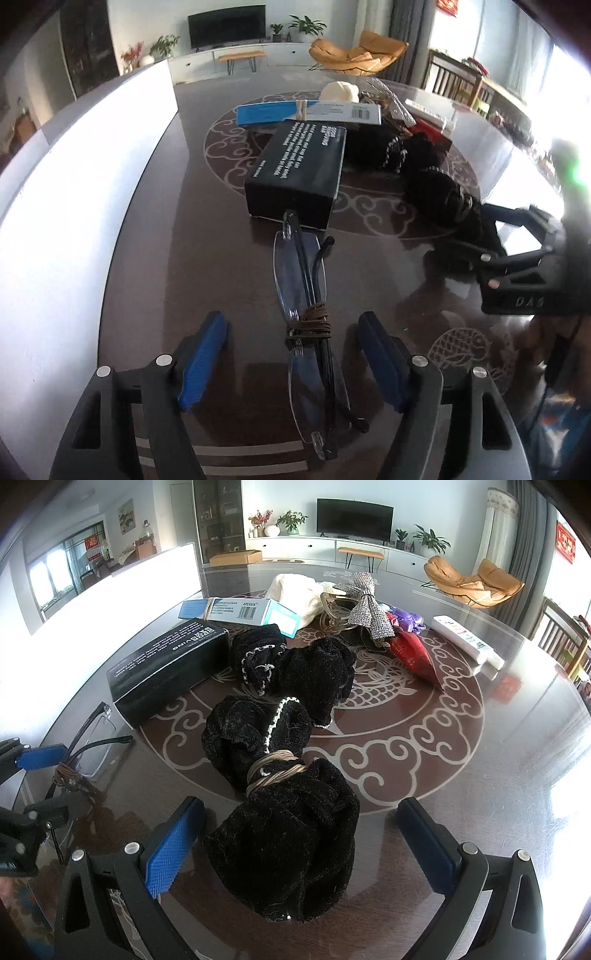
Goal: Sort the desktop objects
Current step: 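Hold the glasses in the left gripper while the right gripper grasps a black chained pouch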
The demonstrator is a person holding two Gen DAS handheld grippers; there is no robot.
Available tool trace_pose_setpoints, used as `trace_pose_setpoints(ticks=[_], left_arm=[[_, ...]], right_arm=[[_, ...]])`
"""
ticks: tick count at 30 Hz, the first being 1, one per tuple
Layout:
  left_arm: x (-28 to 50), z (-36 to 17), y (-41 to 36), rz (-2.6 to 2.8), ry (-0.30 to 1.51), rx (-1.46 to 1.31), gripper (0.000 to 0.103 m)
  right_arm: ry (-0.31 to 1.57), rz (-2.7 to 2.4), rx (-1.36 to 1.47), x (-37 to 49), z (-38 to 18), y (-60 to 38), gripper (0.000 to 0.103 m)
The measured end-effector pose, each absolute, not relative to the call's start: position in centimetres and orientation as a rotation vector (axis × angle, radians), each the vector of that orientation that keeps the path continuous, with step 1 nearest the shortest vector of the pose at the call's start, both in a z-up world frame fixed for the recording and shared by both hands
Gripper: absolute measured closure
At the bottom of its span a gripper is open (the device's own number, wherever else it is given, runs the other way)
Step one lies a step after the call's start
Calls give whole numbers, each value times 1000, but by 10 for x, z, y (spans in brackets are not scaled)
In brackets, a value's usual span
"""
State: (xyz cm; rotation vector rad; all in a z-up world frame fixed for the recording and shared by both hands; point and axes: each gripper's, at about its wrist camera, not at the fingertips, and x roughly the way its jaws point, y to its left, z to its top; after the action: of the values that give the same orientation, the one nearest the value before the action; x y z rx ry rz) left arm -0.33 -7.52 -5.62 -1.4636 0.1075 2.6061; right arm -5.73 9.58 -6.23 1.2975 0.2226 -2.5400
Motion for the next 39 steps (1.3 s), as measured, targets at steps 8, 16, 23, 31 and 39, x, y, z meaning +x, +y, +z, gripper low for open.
trace_pose_setpoints(ticks=[8, 16, 23, 31, 39], left_arm=[[-9, -62, -69, 2616, 126, -1473, 7], [-5, -65, -69, 2640, 118, -1444, 0], [-2, -65, -69, 2653, 112, -1424, 0], [1, -65, -68, 2672, 89, -1468, 0], [5, -66, -67, 2721, 58, -1467, 0]], right_arm=[[223, -2540, 1297, -57, -63, 96, 0], [223, -2540, 1297, -57, -63, 96, 0], [223, -2539, 1297, -57, -63, 96, 0], [223, -2539, 1297, -56, -64, 95, 0], [242, -2513, 1320, -59, -62, 95, 0]])
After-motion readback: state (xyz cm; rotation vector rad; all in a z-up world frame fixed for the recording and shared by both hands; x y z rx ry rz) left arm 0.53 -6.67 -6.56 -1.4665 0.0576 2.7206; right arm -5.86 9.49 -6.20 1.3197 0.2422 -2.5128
